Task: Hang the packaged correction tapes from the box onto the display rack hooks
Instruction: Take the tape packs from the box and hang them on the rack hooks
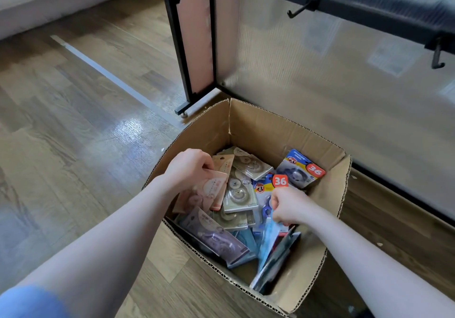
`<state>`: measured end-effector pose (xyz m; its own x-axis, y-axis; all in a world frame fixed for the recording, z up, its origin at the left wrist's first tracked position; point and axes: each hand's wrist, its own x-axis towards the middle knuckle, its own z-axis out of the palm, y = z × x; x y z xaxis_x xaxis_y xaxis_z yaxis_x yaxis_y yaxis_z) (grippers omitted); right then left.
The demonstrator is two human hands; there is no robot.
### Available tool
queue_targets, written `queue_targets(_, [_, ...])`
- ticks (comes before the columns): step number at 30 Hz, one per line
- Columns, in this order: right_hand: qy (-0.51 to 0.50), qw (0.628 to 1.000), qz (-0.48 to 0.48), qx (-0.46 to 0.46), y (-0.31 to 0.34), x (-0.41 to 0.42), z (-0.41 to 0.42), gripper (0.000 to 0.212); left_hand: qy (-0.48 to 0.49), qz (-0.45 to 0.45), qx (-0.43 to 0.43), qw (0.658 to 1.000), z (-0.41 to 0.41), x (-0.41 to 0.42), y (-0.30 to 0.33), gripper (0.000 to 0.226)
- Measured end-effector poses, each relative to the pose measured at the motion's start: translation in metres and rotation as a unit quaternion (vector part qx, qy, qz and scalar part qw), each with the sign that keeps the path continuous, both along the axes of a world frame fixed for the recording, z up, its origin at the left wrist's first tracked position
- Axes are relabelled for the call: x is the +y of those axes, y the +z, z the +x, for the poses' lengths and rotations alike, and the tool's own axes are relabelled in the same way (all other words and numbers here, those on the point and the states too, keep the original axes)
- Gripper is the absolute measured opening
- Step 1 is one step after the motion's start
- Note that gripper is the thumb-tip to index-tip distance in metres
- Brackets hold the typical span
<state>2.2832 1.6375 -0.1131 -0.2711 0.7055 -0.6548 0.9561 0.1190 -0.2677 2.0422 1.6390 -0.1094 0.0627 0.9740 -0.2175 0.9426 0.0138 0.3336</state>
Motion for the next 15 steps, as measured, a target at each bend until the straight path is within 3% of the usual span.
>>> queue_targets(4, [-0.021, 0.998, 0.064, 0.009, 0.009, 0.012, 0.019, 0.058, 0.008, 0.005, 0.007, 1.000, 0.002, 0.002, 0.001, 0.007])
queue_targets(6, [-0.046, 0.993, 0.102, 0.039, 0.013, 0.018, 0.025, 0.065, 0.012, 0.009, 0.004, 1.000, 0.003, 0.003, 0.002, 0.011])
queue_targets(11, [-0.064, 0.981, 0.172, 0.063, 0.021, 0.027, 0.034, 0.018, 0.017, 0.019, -0.016, 1.000, 0.011, 0.004, 0.008, 0.020])
queue_targets(15, [-0.089, 0.967, 0.223, 0.083, 0.027, 0.027, 0.038, 0.010, 0.024, 0.030, -0.049, 0.998, 0.018, 0.009, 0.018, 0.021])
